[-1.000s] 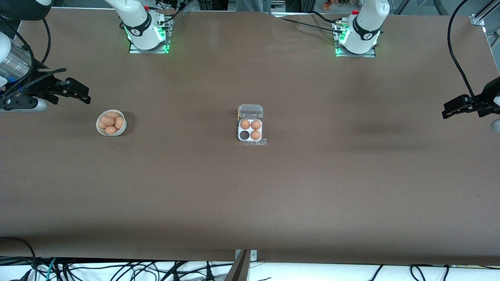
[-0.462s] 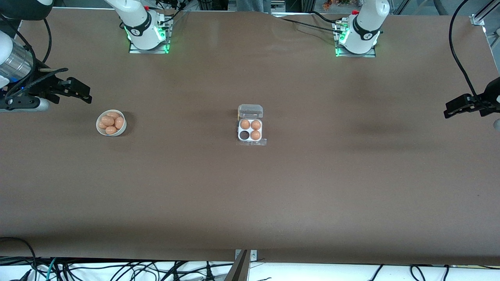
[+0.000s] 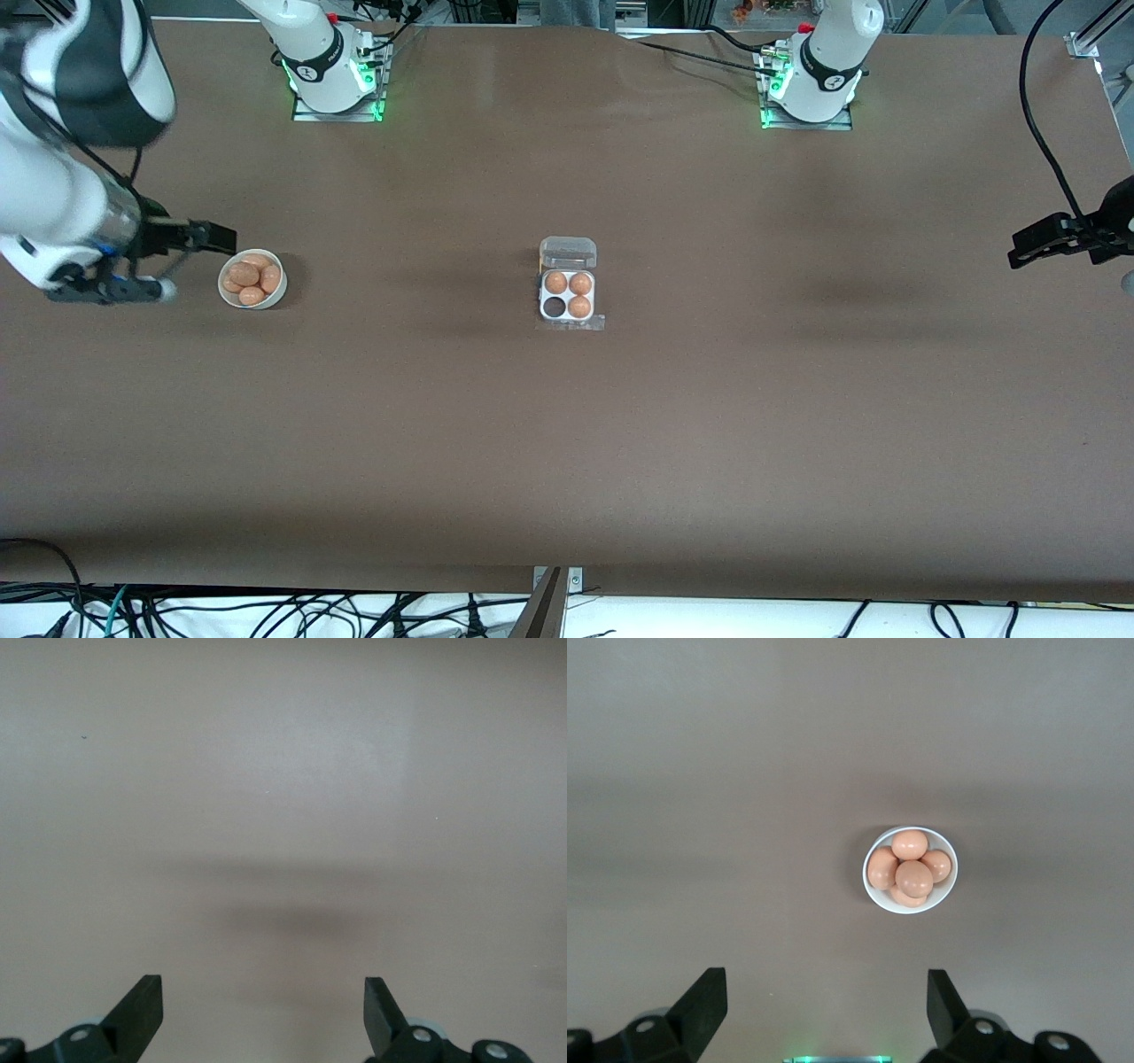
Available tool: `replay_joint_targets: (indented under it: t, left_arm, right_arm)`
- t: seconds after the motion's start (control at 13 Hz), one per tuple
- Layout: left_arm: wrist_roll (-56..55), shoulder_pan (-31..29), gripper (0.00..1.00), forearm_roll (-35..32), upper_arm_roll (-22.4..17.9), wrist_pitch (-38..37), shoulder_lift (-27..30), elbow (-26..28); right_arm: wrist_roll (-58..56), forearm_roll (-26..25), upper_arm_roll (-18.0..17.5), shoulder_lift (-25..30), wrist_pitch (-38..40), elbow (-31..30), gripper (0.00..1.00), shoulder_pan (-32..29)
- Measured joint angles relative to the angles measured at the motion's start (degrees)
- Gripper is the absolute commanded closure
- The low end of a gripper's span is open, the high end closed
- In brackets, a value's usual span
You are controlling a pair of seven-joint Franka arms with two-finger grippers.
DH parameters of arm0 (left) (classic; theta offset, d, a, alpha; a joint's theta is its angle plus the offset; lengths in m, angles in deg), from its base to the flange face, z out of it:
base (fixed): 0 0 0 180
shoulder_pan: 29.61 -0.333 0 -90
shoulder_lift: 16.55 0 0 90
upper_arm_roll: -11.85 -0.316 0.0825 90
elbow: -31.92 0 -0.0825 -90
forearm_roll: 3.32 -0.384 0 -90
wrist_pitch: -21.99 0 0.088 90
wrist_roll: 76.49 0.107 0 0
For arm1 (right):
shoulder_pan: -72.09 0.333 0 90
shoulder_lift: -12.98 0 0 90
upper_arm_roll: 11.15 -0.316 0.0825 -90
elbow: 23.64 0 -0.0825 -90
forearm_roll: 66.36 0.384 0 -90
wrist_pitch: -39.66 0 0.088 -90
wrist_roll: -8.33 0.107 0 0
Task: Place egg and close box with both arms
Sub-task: 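Reach the right gripper down over the white egg bowl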
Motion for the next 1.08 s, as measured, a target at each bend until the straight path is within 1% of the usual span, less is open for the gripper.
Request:
replay_joint_targets:
  t: [0.15,0.23,0.46,0.69,0.77,0.92,1.08]
  left_arm:
    - [0.0,0.0,0.0,0.0,0.0,0.0,0.0,0.0]
    - [0.0,0.0,0.0,0.0,0.0,0.0,0.0,0.0]
    - [0.0,0.0,0.0,0.0,0.0,0.0,0.0,0.0]
    - [0.0,0.0,0.0,0.0,0.0,0.0,0.0,0.0]
    - [0.0,0.0,0.0,0.0,0.0,0.0,0.0,0.0]
    - [0.0,0.0,0.0,0.0,0.0,0.0,0.0,0.0]
    - [0.0,0.0,0.0,0.0,0.0,0.0,0.0,0.0]
  right_arm:
    - [0.0,-0.2,0.4,-4.2,-5.9,-2.4,0.0,-0.2]
    - [0.0,-0.2,0.5,-4.8,-10.7,-5.6,0.0,-0.2]
    - [-1.8,-0.4,1.5,-2.1,-23.0,-17.1,0.0,-0.2]
    - [-9.9,-0.5,5.4,0.6,-32.9,-26.2,0.0,-0.2]
    - [-13.5,-0.5,7.1,0.8,-34.9,-28.0,0.0,-0.3]
    - [-18.0,-0.4,9.3,0.6,-36.7,-29.4,0.0,-0.4]
    - [-19.4,-0.4,10.1,0.4,-38.5,-31.1,0.0,-0.4]
